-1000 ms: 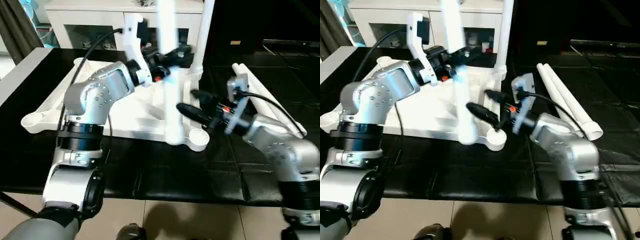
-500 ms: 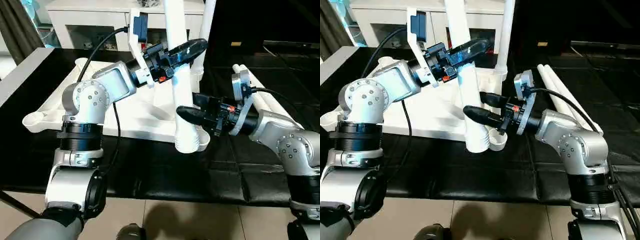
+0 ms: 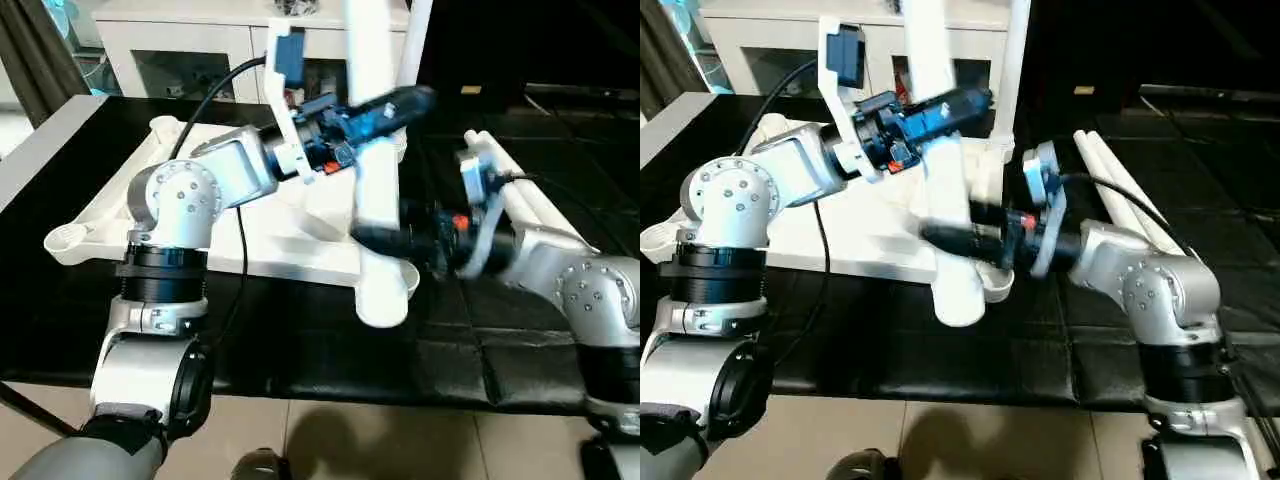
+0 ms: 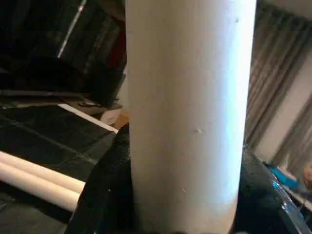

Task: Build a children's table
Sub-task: Pick table leg

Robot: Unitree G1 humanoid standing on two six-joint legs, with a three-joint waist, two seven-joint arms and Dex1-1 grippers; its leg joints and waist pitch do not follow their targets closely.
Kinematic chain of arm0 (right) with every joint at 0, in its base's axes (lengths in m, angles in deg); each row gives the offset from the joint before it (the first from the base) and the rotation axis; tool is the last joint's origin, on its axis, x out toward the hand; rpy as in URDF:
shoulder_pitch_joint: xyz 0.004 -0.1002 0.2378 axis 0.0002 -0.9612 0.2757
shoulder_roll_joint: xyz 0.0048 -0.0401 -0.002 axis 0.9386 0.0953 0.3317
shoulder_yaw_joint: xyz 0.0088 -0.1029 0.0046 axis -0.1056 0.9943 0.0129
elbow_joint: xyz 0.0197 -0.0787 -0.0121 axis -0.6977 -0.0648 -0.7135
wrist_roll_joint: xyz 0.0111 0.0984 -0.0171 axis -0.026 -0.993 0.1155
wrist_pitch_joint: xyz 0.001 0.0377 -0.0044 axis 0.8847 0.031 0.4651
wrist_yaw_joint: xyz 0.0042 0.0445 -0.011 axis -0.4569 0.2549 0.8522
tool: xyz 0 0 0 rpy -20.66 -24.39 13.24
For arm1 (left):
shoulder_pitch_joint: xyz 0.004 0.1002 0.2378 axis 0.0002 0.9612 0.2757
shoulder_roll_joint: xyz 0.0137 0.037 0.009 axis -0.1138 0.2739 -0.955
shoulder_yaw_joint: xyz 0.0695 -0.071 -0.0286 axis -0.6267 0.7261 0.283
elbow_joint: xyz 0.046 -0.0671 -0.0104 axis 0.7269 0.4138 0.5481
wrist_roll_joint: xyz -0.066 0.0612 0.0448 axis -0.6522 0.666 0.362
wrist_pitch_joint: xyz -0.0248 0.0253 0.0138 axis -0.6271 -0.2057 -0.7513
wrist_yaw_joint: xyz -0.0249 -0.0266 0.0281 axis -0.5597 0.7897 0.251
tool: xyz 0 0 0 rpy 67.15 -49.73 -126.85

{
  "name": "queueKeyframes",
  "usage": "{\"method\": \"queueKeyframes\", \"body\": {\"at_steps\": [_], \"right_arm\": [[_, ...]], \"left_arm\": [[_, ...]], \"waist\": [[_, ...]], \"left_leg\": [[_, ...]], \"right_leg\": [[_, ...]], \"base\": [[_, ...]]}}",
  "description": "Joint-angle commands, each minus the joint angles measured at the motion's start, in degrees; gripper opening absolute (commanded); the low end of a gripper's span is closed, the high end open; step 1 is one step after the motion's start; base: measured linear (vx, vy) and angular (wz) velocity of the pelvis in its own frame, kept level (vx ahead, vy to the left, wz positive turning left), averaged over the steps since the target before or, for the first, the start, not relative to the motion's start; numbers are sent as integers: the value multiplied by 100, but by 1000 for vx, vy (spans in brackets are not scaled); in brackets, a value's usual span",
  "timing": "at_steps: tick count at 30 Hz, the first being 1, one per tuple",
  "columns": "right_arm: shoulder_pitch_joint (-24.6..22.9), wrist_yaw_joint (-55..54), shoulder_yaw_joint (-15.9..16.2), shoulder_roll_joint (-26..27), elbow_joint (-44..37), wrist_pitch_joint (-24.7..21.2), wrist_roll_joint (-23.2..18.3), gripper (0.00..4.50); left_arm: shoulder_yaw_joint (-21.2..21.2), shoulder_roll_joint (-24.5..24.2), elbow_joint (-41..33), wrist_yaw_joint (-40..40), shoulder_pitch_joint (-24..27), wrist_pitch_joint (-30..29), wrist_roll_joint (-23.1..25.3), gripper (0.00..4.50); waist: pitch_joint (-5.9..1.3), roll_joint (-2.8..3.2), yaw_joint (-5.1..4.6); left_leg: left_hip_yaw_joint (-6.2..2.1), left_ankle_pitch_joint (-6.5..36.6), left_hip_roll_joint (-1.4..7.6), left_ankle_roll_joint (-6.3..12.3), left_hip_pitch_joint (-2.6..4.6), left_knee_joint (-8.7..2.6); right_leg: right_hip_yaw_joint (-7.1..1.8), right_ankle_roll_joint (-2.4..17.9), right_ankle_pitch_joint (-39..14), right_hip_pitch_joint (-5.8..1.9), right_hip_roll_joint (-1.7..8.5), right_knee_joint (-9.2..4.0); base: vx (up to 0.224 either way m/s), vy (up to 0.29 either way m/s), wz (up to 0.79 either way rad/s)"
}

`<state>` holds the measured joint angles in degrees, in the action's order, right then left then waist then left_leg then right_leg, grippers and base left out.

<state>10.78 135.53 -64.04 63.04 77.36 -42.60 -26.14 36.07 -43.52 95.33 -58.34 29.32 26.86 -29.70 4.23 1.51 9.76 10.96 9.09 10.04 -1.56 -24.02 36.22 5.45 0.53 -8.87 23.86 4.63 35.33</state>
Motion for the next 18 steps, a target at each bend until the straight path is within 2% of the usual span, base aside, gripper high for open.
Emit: {"method": "queueKeyframes", "body": {"at_steps": [1,6,13,18], "right_arm": [[-51,-4,183,-49,82,47,241,391],[-21,-127,211,17,215,35,316,358],[-63,-173,268,26,229,7,315,297],[-83,-155,266,34,221,16,339,255]], "left_arm": [[-70,-18,-202,-77,6,59,7,179],[-73,-9,-235,-79,14,56,-7,179],[-117,-11,-266,-131,25,123,20,179],[-127,-7,-272,-126,26,140,14,179]], "waist": [[-529,-121,-3],[-525,-138,-16],[-542,-130,-5],[-541,-131,-5]], "left_leg": [[-181,1078,342,18,204,-439],[-183,1197,336,-39,215,-445],[-179,1073,339,-2,208,-439],[-177,1085,336,-5,203,-436]], "right_leg": [[-305,755,-1967,-288,508,-448],[-304,677,-2171,-281,511,-472],[-306,760,-1861,-284,499,-435],[-307,775,-1890,-292,507,-438]], "base": [[0,0,0],[0,0,0],[0,0,0],[0,0,0]]}}
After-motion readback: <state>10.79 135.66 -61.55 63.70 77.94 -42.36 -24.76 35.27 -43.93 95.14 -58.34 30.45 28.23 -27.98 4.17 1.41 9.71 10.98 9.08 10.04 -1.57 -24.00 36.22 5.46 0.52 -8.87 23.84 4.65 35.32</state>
